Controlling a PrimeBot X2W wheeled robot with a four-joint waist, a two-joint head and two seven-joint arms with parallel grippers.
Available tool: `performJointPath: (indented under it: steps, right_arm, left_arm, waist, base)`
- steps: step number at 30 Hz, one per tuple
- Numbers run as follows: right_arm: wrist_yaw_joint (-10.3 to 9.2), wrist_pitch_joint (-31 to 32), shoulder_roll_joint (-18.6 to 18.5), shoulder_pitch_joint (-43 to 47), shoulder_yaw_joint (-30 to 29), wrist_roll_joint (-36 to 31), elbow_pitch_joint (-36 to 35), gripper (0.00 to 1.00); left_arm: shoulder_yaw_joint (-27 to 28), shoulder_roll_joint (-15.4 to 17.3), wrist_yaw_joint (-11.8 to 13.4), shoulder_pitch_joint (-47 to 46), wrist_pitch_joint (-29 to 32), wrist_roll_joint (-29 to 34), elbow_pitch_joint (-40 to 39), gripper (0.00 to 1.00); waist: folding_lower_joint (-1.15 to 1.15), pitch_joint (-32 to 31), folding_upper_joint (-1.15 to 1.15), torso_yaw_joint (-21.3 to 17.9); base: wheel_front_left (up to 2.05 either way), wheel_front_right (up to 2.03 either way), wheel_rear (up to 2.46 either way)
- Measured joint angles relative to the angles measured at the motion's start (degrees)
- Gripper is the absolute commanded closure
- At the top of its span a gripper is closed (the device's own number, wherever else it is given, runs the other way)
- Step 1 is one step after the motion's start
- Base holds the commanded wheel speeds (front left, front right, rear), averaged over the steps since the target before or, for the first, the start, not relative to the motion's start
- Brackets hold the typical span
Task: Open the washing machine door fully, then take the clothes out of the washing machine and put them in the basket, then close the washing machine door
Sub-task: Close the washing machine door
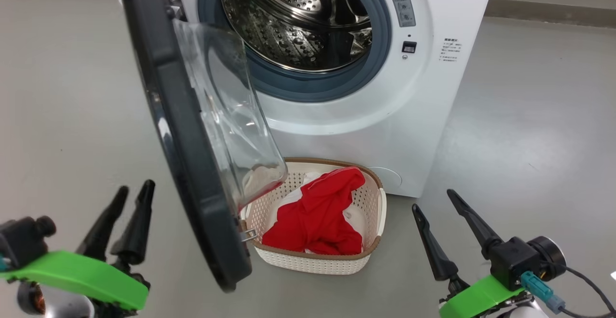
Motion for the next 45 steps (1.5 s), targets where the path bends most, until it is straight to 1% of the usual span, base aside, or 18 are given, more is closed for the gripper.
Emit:
performJointPath:
  steps: [2, 4, 8, 10, 11, 16, 21, 27, 34, 45]
  right_arm:
    - [0.00, 0.0, 0.0, 0.5, 0.0, 0.0, 0.1, 0.00]
    - [0.00, 0.0, 0.1, 0.5, 0.0, 0.0, 0.1, 0.00]
    - [0.00, 0.0, 0.1, 0.5, 0.1, 0.0, 0.1, 0.00]
    - [0.00, 0.0, 0.1, 0.5, 0.2, 0.0, 0.1, 0.00]
    - [0.00, 0.0, 0.1, 0.5, 0.2, 0.0, 0.1, 0.00]
    - [0.00, 0.0, 0.2, 0.5, 0.1, 0.0, 0.0, 0.00]
    - [0.00, 0.0, 0.2, 0.5, 0.0, 0.0, 0.0, 0.00]
    - [0.00, 0.0, 0.2, 0.5, 0.0, 0.0, -0.1, 0.00]
    - [0.00, 0.0, 0.2, 0.5, -0.1, 0.0, -0.2, 0.00]
    - [0.00, 0.0, 0.2, 0.4, -0.1, 0.0, -0.4, 0.00]
  left_arm:
    - [-1.6, 1.1, -0.6, 0.1, -4.2, 5.7, 0.8, 0.00]
    - [-3.1, 1.6, -1.4, 0.1, -8.0, 10.3, 1.3, 0.00]
    - [-4.6, 2.1, -1.4, 0.6, -14.8, 16.8, 3.4, 0.00]
    - [-4.8, 3.1, -0.6, 1.5, -17.3, 19.9, 5.0, 0.00]
    - [-4.8, 3.1, -0.6, 1.5, -17.3, 19.9, 5.0, 0.00]
    - [-5.2, 3.6, 0.2, 2.5, -21.2, 23.3, 8.0, 0.00]
    - [-5.5, 4.2, 0.6, 3.6, -23.5, 24.6, 9.7, 0.00]
    - [-6.6, 4.2, 0.7, 4.7, -24.8, 25.4, 11.1, 0.00]
    - [-6.8, 4.2, 1.6, 4.7, -25.5, 25.8, 11.7, 0.00]
    - [-6.8, 3.9, 2.1, 4.8, -26.0, 25.7, 11.7, 0.00]
  waist:
    - [0.00, -0.2, 0.00, 0.3]
    - [0.00, -0.4, 0.00, 0.6]
    - [0.00, -0.9, 0.00, 1.0]
    - [0.00, -1.0, 0.00, 0.9]
    - [0.00, -1.0, 0.00, 0.9]
    - [0.00, -0.9, 0.00, 0.6]
    - [0.00, -0.5, 0.00, 0.1]
    - [0.00, 0.2, 0.00, 0.0]
    - [0.00, 0.5, 0.00, 0.1]
    - [0.00, 1.3, 0.00, 0.4]
  base:
    - [0.00, 0.00, 0.00]
    - [0.00, 0.00, 0.00]
    - [0.00, 0.00, 0.00]
    - [0.00, 0.00, 0.00]
    - [0.00, 0.00, 0.00]
    - [0.00, 0.00, 0.00]
    - [0.00, 0.00, 0.00]
    - [0.00, 0.00, 0.00]
    - [0.00, 0.00, 0.00]
    - [0.00, 0.00, 0.00]
